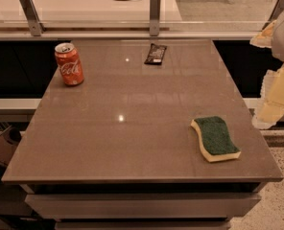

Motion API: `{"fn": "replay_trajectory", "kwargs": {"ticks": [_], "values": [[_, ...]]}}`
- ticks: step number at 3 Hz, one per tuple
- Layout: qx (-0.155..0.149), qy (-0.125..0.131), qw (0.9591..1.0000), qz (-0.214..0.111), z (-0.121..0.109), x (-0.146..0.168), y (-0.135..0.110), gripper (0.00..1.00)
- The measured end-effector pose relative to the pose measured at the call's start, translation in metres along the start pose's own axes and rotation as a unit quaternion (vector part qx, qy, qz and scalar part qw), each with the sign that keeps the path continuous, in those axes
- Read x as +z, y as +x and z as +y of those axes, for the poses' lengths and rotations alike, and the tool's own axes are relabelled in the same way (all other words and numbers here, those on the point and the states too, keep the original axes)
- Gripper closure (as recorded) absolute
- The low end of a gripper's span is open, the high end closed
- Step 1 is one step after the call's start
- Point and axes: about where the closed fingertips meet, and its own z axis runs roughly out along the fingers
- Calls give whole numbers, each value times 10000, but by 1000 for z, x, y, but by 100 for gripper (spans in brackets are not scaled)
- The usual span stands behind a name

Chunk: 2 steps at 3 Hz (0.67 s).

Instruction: Move sponge near rxbar chocolate

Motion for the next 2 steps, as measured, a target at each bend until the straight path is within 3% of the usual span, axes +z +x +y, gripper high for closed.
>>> {"fn": "replay_trajectory", "kwargs": {"ticks": [2], "values": [[58,19,9999,-93,3,3,1,0]]}}
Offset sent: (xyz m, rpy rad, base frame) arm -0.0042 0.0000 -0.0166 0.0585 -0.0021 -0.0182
